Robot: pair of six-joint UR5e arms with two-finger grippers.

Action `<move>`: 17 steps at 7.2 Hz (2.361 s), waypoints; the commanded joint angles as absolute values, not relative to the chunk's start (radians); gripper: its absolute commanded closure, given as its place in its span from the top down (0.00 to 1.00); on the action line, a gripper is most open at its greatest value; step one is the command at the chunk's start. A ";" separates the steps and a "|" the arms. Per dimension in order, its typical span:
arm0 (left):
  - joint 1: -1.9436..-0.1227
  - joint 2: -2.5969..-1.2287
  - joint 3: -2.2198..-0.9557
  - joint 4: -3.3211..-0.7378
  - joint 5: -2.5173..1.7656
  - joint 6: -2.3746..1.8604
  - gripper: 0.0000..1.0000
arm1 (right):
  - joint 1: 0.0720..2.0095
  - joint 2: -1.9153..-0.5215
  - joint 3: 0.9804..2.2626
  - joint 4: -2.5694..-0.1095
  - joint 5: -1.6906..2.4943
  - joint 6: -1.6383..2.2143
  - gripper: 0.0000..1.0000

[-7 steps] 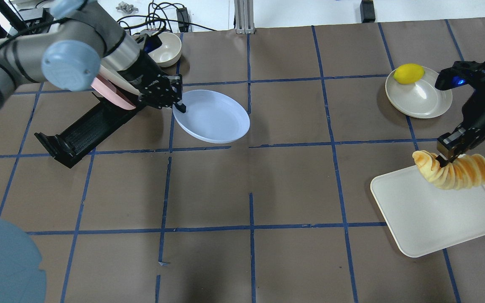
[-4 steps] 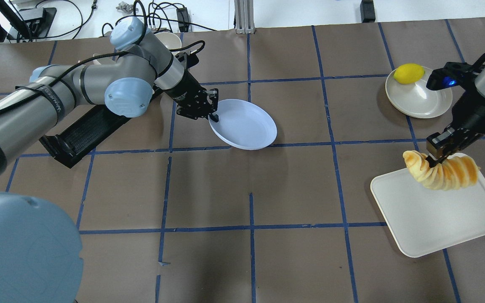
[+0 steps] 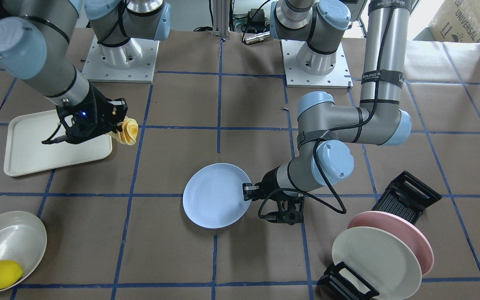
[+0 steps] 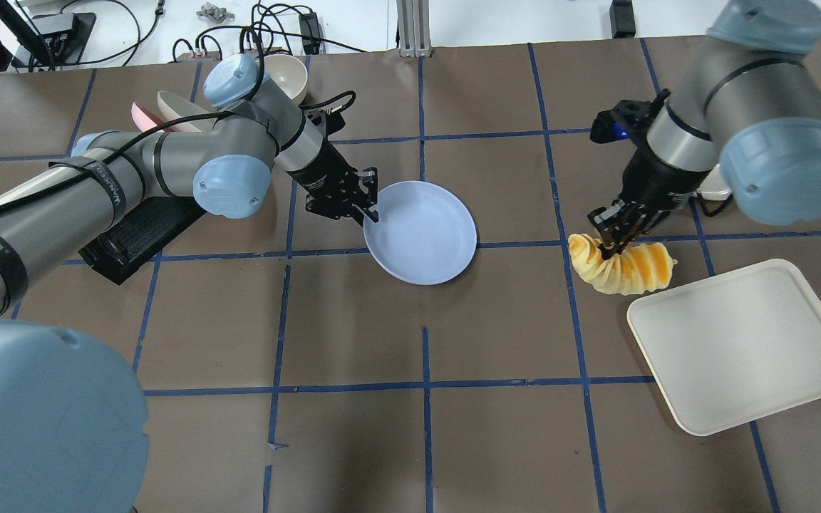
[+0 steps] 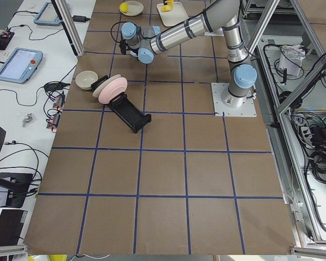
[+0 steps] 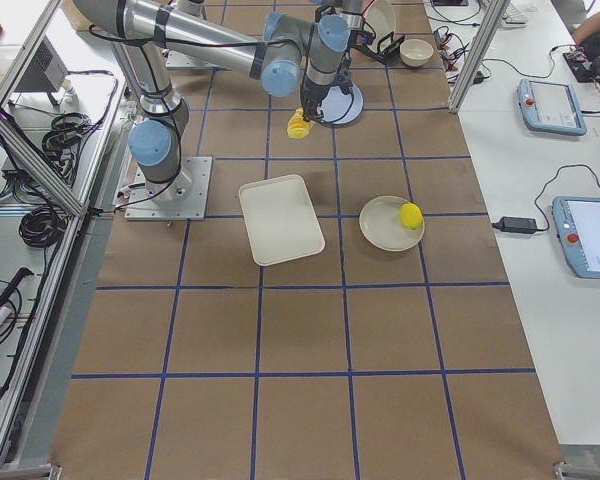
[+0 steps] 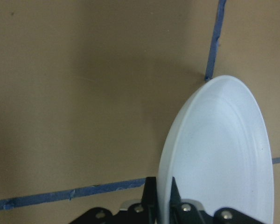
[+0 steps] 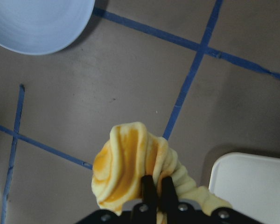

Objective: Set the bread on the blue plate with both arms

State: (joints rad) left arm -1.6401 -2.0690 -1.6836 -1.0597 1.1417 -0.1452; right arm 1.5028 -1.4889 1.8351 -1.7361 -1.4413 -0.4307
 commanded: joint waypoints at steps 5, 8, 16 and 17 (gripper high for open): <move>-1.528 -1.809 -1.668 -1.236 1.339 -0.103 0.99 | 1.799 -1.055 1.427 -1.873 -1.445 -0.112 0.12; -1.523 -1.674 -1.561 -1.483 1.552 -0.017 1.00 | 1.835 -0.962 1.368 -1.966 -1.446 -0.100 0.41; -1.493 -1.591 -1.486 -1.609 1.562 0.015 1.00 | 1.569 -1.287 1.550 -1.862 -1.508 -0.367 1.00; -1.496 -1.597 -1.483 -1.624 1.559 0.015 1.00 | 1.495 -1.409 1.633 -1.839 -1.508 -0.414 1.00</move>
State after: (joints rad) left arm -1.5018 -1.6000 -1.4801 -1.6119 1.5613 0.0127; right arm 1.5950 -1.2671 1.5400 -1.8706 -1.5098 -0.3352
